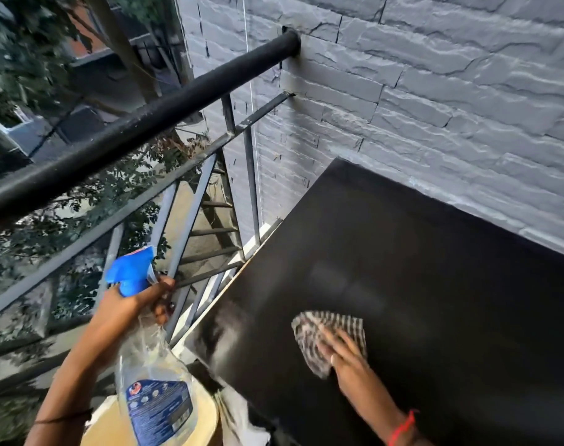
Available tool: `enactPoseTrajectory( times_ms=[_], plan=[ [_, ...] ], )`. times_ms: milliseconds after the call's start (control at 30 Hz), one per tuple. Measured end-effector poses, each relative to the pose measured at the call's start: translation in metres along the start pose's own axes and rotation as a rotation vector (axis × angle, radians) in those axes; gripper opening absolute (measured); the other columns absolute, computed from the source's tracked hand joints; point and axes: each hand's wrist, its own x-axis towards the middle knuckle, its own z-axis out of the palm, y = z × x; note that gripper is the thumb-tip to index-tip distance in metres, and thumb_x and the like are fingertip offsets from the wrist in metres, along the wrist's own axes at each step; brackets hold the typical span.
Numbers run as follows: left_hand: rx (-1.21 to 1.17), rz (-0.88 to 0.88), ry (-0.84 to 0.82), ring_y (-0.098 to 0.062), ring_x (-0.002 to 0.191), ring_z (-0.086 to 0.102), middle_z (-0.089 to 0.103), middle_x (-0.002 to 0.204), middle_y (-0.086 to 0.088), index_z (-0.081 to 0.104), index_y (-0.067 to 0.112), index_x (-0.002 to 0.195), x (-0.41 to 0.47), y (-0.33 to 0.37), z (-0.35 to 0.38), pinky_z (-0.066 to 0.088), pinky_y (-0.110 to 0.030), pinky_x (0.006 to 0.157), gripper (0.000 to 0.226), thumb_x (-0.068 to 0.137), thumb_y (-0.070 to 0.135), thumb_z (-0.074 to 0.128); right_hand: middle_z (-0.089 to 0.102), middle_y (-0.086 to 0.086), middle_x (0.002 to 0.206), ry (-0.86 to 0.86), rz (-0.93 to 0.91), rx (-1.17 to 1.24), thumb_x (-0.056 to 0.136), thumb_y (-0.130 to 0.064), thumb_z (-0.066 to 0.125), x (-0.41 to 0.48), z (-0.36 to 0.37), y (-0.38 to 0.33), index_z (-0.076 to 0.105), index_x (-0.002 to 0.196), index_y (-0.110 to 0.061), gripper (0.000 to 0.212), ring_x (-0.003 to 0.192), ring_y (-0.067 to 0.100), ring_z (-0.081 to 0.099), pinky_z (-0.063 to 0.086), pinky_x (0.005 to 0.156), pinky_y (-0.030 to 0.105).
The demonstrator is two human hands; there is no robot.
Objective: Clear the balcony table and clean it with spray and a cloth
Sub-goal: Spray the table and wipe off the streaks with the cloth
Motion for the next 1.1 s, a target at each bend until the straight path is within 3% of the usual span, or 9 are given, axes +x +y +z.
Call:
enactPoseTrajectory(
  times_ms=[67, 167, 233, 333, 467, 667, 833, 1000, 1100],
  plan=[
    [-0.025, 0.001, 0.012, -0.011, 0.038, 0.051, 0.053, 0.051, -0.009, 0.057, 0.002, 0.080, -0.017, -0.007, -0.007, 0.044, -0.014, 0.040, 0.010, 0.087, 0.007, 0.061, 0.040, 0.004, 0.145, 0.039, 0.106, -0.096, 0.065, 0.002, 0.047, 0.026, 0.003, -0.023, 0.055, 0.128, -0.011, 0.064, 0.134, 0.022, 0.030, 0.020, 0.113, 0.031],
    [-0.049, 0.002, 0.040, -0.010, 0.036, 0.049, 0.051, 0.050, -0.008, 0.055, 0.002, 0.081, -0.040, -0.019, -0.018, 0.044, -0.015, 0.039, 0.008, 0.088, 0.003, 0.060, 0.057, 0.009, 0.130, 0.025, 0.102, -0.097, 0.071, -0.004, 0.032, 0.051, 0.009, -0.064, 0.066, 0.113, -0.006, 0.054, 0.126, 0.020, 0.034, 0.041, 0.102, 0.039],
    [-0.035, 0.013, 0.053, -0.010, 0.037, 0.048, 0.051, 0.048, -0.005, 0.056, 0.000, 0.083, -0.055, -0.025, -0.027, 0.043, -0.014, 0.040, 0.009, 0.088, 0.005, 0.061, 0.056, 0.009, 0.132, -0.024, 0.083, -0.174, 0.074, -0.004, 0.030, 0.050, 0.010, -0.087, 0.067, 0.112, -0.006, 0.053, 0.128, 0.026, 0.038, 0.047, 0.098, 0.040],
    [-0.057, -0.003, 0.077, -0.014, 0.041, 0.050, 0.050, 0.055, -0.010, 0.057, 0.005, 0.081, -0.077, -0.032, -0.036, 0.045, -0.016, 0.041, 0.011, 0.087, 0.009, 0.064, 0.036, 0.007, 0.149, -0.143, -0.034, -0.245, 0.086, -0.005, 0.033, 0.012, 0.028, -0.098, 0.055, 0.128, -0.005, 0.048, 0.137, 0.029, 0.032, 0.035, 0.107, 0.048],
    [-0.093, 0.014, 0.070, -0.018, 0.045, 0.050, 0.050, 0.056, -0.010, 0.056, 0.003, 0.089, -0.106, -0.039, -0.041, 0.047, -0.019, 0.044, 0.014, 0.086, 0.013, 0.065, 0.034, -0.007, 0.147, -0.104, -0.051, -0.205, 0.071, -0.008, 0.036, -0.051, 0.017, -0.110, 0.071, 0.104, -0.023, 0.050, 0.125, 0.018, 0.044, 0.055, 0.079, 0.020],
    [-0.111, 0.076, 0.056, -0.013, 0.044, 0.048, 0.047, 0.060, -0.012, 0.056, 0.004, 0.089, -0.153, -0.057, -0.040, 0.045, -0.017, 0.041, 0.006, 0.090, 0.008, 0.060, 0.025, -0.006, 0.153, 0.011, -0.214, -0.360, 0.100, -0.015, 0.026, -0.154, -0.001, -0.078, 0.064, 0.108, -0.019, 0.040, 0.144, 0.014, 0.014, 0.032, 0.102, 0.023],
    [-0.045, 0.110, 0.098, -0.023, 0.056, 0.047, 0.052, 0.058, -0.010, 0.060, 0.004, 0.092, -0.191, -0.091, -0.049, 0.048, -0.023, 0.047, 0.008, 0.087, 0.009, 0.064, 0.004, -0.016, 0.156, 0.071, -0.166, -0.341, 0.085, -0.016, 0.037, -0.193, -0.037, -0.071, 0.049, 0.117, -0.025, 0.035, 0.144, 0.006, 0.006, 0.035, 0.096, 0.008],
    [-0.031, 0.145, 0.209, -0.019, 0.056, 0.053, 0.056, 0.071, -0.013, 0.059, 0.009, 0.088, -0.228, -0.115, -0.058, 0.050, -0.018, 0.048, 0.005, 0.087, 0.006, 0.064, 0.010, -0.019, 0.155, 0.037, -0.038, -0.239, 0.069, -0.002, 0.050, -0.188, -0.036, -0.084, 0.046, 0.126, -0.023, 0.061, 0.142, 0.010, 0.015, 0.049, 0.094, 0.039],
    [-0.025, 0.164, 0.335, -0.007, 0.047, 0.057, 0.058, 0.072, -0.015, 0.058, 0.007, 0.088, -0.239, -0.127, -0.065, 0.047, -0.010, 0.045, 0.006, 0.087, 0.005, 0.064, 0.020, -0.012, 0.154, 0.028, -0.083, -0.174, 0.061, 0.019, 0.058, -0.164, -0.030, -0.118, 0.050, 0.127, -0.016, 0.075, 0.138, 0.017, 0.024, 0.037, 0.105, 0.035]
  ],
)
